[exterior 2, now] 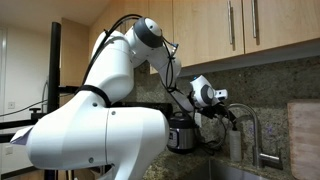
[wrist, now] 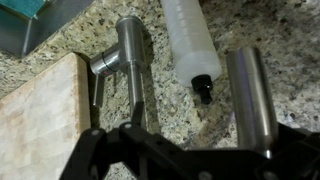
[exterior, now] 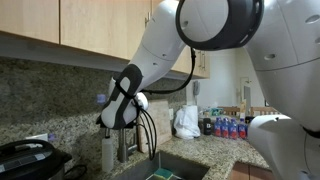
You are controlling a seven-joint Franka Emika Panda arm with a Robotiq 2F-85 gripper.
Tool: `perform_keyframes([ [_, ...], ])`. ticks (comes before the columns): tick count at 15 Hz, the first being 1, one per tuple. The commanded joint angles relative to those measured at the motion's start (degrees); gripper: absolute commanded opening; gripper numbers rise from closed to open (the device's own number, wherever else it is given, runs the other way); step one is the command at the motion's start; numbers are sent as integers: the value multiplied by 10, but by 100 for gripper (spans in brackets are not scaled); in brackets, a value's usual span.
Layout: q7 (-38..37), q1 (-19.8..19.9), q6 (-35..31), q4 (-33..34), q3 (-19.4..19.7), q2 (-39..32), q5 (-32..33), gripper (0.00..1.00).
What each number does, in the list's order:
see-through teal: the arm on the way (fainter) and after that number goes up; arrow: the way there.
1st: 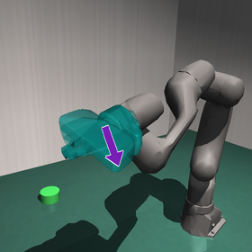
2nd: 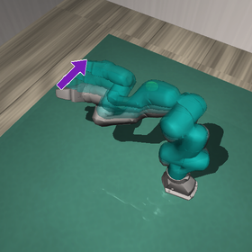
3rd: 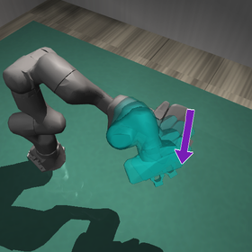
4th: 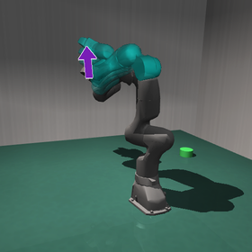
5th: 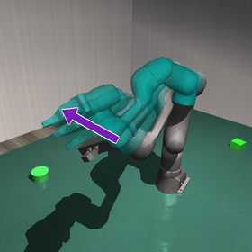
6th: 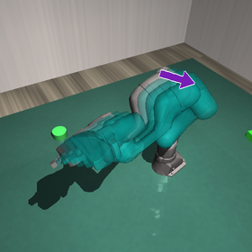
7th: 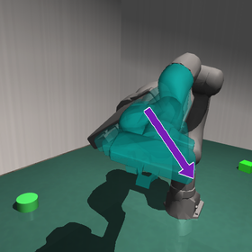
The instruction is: Turn the tap nozzle to the right
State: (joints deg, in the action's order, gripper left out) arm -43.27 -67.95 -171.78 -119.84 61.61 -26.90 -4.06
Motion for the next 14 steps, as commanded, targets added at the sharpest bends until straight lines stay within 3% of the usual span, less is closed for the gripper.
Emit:
perform_keyframes([
  [1, -21, -8, -30, -46, 25, 15, -9, 100],
  [5, -19, -44, -49, -80, 63, 25, -23, 100],
  [11, 9, -145, -53, -137, 182, 50, -40, 100],
  [14, 38, -171, -43, -156, 223, 74, -51, 100],
])
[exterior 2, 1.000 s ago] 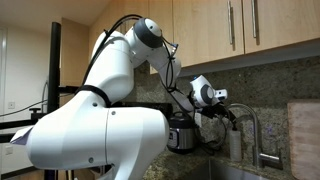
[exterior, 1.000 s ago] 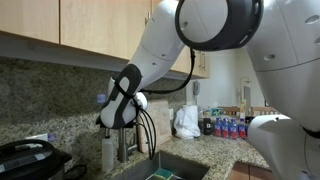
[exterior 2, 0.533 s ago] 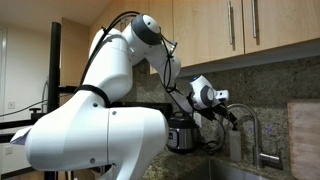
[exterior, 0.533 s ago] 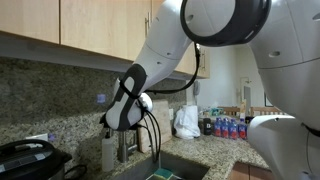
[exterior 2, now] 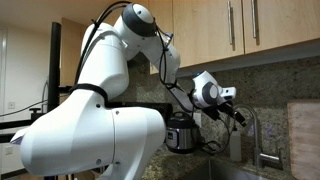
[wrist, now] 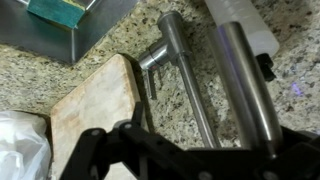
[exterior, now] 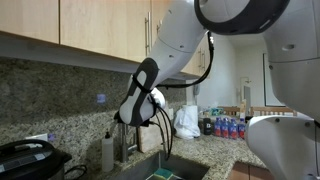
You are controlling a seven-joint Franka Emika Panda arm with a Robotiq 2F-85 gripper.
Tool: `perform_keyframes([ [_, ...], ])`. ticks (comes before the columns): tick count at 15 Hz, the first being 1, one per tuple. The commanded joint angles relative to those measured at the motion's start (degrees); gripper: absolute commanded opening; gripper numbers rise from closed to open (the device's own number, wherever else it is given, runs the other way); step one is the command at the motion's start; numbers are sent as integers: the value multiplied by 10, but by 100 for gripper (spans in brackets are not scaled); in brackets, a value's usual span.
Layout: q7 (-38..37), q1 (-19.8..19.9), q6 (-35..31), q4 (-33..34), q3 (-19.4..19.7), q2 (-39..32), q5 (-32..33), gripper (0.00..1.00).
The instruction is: Turn the tap nozzle to the right
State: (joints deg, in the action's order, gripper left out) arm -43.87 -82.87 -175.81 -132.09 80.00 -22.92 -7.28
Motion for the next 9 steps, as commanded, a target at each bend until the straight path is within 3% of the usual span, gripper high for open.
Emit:
perform_keyframes([
  [1, 33, -32, 6, -39, 57, 48, 8, 100],
  [9, 99, -81, 20, -62, 150, 123, 27, 100],
])
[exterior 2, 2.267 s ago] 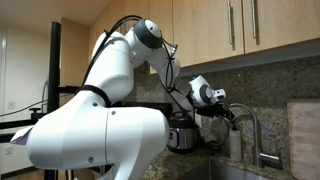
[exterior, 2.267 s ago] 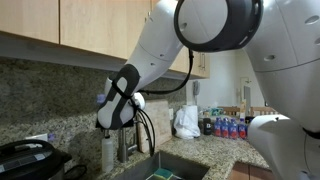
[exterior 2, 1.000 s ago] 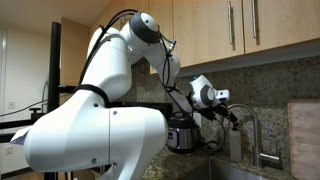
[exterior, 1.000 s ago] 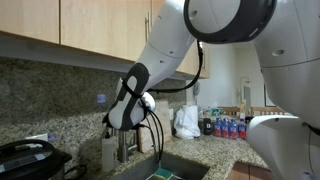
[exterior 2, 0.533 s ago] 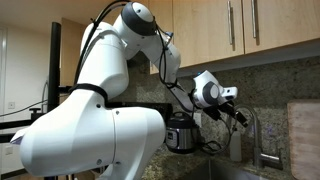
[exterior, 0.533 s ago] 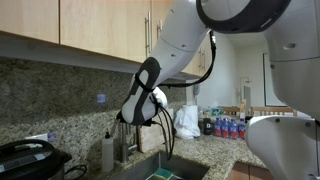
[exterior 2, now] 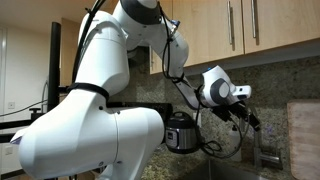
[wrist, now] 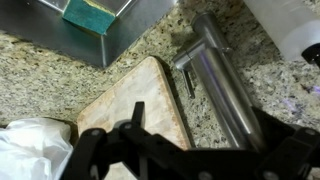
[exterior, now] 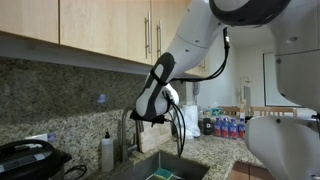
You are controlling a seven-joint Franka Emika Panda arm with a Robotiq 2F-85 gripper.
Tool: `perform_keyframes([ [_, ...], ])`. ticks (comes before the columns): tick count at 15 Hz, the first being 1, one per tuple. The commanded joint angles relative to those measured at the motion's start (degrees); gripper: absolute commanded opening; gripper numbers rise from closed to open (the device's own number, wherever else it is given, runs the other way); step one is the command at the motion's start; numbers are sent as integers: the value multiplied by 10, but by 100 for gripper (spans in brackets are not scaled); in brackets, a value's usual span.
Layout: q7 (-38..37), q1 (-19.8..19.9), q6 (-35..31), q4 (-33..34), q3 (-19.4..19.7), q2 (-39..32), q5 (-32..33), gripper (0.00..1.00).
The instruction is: Turn the tap nozzle to the right
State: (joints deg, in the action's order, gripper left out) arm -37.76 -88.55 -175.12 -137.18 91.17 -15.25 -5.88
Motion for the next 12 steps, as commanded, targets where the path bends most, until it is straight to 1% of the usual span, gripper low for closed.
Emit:
perform_keyframes([
  [1, 46, -31, 18, -12, 50, 52, 12, 100],
  [8, 92, -76, 54, -3, 121, 79, 1, 100],
  [12, 118, -104, 61, -3, 159, 89, -6, 100],
])
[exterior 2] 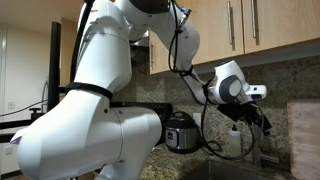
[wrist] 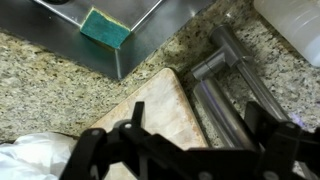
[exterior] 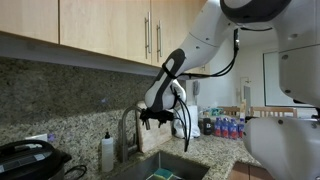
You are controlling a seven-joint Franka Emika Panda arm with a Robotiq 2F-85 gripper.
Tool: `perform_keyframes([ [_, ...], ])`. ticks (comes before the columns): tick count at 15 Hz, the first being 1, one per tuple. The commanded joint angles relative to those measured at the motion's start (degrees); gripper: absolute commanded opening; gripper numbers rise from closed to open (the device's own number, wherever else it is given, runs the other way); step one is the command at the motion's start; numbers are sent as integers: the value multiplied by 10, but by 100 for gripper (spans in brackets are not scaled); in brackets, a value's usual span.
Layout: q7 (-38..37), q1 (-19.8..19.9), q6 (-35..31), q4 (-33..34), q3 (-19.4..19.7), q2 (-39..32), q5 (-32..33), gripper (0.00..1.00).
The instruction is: Turn the tap nozzle to the right
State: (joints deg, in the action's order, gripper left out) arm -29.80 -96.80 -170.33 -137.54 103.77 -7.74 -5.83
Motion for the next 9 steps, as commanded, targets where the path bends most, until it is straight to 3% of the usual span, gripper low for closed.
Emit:
perform_keyframes([
  [1, 49, -29, 13, 1, 42, 19, -6, 100],
  [3, 78, -50, 18, 1, 54, 38, -8, 100],
  [4, 35, -30, 7, 0, 35, 15, -1, 100],
  [9, 54, -41, 13, 0, 45, 34, -1, 100],
])
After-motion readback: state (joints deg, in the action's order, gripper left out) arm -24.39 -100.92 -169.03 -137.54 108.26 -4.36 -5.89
